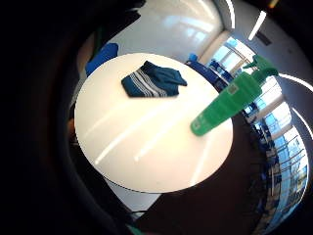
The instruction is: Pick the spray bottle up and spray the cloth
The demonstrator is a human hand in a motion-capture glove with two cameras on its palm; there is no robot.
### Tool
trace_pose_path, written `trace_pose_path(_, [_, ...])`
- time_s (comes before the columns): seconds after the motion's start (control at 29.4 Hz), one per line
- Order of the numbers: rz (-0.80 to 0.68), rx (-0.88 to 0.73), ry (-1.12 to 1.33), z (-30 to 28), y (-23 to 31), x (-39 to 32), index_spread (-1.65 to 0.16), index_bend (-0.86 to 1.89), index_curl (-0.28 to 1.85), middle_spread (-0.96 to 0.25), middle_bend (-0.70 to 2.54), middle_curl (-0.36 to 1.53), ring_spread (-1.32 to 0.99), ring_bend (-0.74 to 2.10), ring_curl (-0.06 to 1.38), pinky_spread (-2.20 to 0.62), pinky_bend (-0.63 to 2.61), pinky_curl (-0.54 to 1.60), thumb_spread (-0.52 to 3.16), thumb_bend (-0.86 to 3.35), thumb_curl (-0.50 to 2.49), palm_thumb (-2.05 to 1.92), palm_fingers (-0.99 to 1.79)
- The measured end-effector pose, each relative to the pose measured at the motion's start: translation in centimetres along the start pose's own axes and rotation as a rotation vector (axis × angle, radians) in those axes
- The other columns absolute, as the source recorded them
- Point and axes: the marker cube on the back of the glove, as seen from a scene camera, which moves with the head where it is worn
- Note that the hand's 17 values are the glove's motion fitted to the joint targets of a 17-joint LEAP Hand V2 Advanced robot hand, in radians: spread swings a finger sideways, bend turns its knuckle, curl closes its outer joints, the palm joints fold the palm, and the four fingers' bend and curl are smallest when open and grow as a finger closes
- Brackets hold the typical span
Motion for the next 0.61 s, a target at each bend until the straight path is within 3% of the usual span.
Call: trace_pose_path(0.61, [0.044,0.025,-0.029,0.22,-0.43,0.85,-0.49,0.18,0.26,-0.16,0.19,0.25,-0.09,0.28,0.21,0.17,0.19,0.24,0.96,-0.02,0.23,0.29,0.30])
